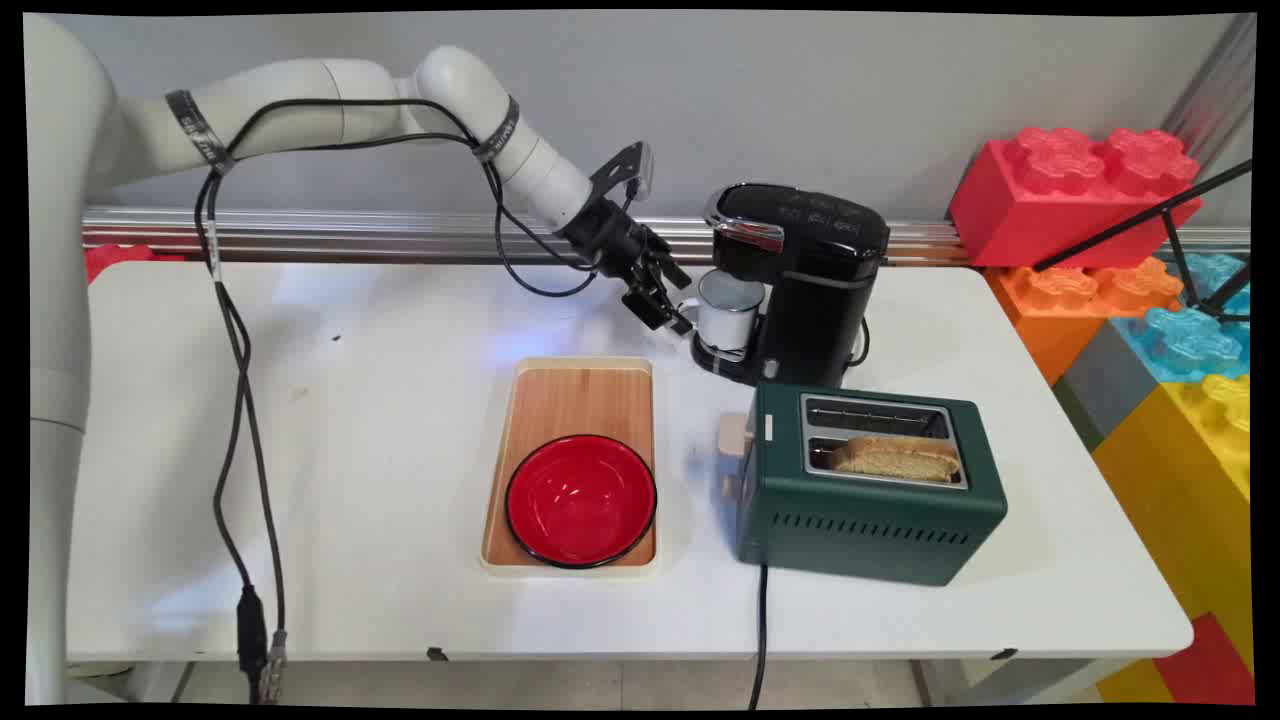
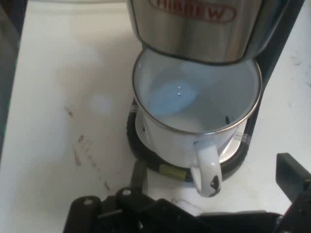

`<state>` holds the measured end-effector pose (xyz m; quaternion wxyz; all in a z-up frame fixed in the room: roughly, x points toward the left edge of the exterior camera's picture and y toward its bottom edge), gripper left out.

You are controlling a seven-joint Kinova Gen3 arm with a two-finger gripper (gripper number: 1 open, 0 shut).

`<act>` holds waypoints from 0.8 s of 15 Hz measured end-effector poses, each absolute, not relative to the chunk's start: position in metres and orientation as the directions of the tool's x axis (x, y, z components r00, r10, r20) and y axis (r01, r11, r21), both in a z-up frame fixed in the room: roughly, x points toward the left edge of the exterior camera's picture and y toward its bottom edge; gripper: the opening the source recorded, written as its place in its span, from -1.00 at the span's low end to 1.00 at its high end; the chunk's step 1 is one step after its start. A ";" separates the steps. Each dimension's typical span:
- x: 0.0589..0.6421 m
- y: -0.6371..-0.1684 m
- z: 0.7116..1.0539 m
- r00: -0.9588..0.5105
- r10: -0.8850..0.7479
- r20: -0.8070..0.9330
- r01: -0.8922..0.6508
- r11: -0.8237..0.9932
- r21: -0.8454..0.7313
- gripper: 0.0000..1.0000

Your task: Press the toaster switch

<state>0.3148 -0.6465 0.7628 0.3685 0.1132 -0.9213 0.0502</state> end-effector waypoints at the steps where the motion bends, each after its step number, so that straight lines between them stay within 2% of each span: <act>1: 0.315 -0.645 0.767 -0.702 -0.173 0.691 -0.251 0.968 -0.013 1.00; 5: 0.314 -0.633 0.789 -0.702 -0.185 0.688 -0.274 0.962 -0.021 1.00; 12: 0.313 -0.581 0.830 -0.739 -0.216 0.638 -0.289 0.957 -0.011 1.00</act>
